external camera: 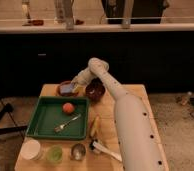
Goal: Wipe red bowl with sponge
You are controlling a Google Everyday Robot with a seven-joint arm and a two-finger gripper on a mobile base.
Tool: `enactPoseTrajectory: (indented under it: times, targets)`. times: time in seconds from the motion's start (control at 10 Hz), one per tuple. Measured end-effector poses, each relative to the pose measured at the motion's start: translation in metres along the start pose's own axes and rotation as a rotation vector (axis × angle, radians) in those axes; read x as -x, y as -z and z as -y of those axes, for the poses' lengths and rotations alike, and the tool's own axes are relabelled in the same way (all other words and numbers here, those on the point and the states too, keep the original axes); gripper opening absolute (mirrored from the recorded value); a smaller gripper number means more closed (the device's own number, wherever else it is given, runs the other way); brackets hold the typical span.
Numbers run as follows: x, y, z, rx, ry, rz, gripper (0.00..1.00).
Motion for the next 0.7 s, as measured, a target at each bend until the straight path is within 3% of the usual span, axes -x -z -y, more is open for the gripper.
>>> enactPoseTrajectory:
  times: [0.7]
  targets:
    - [-0.0003, -0.0012, -0.0002, 0.003, 0.0, -0.001, 0.17]
